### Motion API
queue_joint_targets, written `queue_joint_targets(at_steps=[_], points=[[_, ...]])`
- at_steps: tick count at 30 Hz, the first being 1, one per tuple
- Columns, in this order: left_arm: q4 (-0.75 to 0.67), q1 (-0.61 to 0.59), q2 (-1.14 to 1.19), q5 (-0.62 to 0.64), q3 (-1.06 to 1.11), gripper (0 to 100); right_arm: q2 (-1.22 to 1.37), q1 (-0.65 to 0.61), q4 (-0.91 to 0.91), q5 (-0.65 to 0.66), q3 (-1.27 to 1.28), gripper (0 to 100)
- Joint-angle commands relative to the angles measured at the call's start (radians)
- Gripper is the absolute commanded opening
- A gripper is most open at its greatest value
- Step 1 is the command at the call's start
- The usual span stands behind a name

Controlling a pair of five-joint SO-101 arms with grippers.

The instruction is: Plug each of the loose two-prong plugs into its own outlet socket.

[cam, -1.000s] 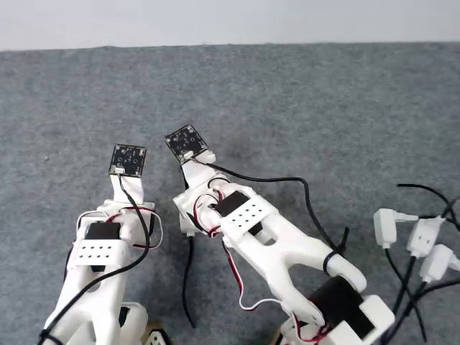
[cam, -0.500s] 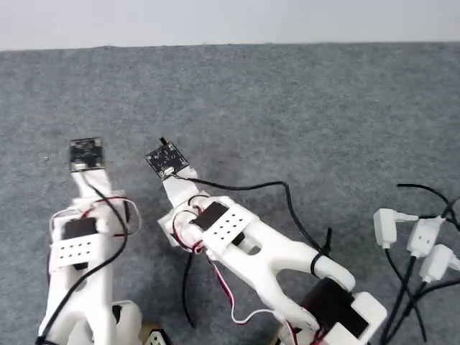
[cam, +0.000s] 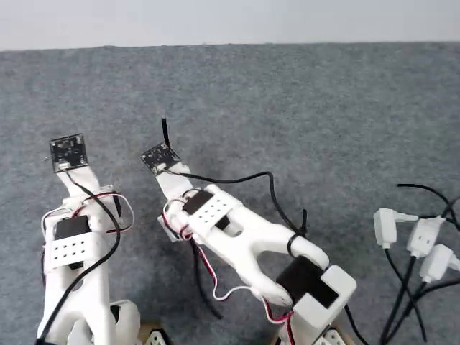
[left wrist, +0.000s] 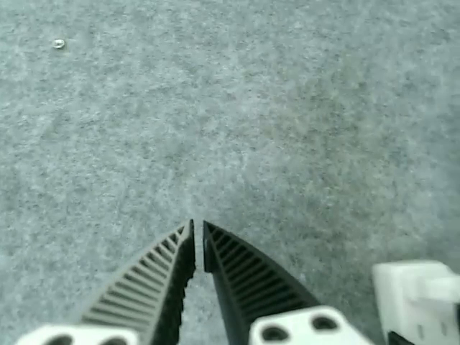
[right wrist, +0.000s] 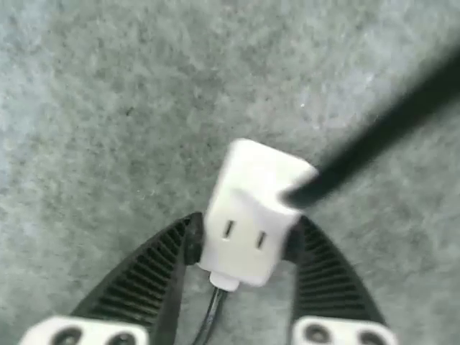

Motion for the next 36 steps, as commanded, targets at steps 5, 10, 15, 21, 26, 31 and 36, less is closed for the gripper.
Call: queue_joint_targets(at_steps=[5,10,15,21,26,31,36], points=[[-0.005,0.04,-0.028,-0.037,-0.01,1,-0.159,0.202,0.166,0.052,-0.064,0.7],[0.0,0.04,-0.028,-0.041,-0.008,1,-0.387,0.369,0.349,0.132,-0.002,0.8],[0.002,0.04,-0.028,-0.041,-0.007,1,-0.627,0.657,0.366,0.232,0.186,0.8],[0.002,0.051,-0.028,-0.043,-0.005,1,-0.802,1.024,0.295,0.35,0.393,1.2],[-0.002,0.078,-0.118,-0.044,0.058,1,-0.776,1.196,0.153,0.423,0.532,1.6],[0.002,0.08,-0.411,-0.044,0.214,1,-0.745,1.233,0.168,0.47,0.531,20.3],[0.158,0.078,-0.697,-0.089,0.311,1,-0.803,1.196,0.364,0.46,0.425,30.0]])
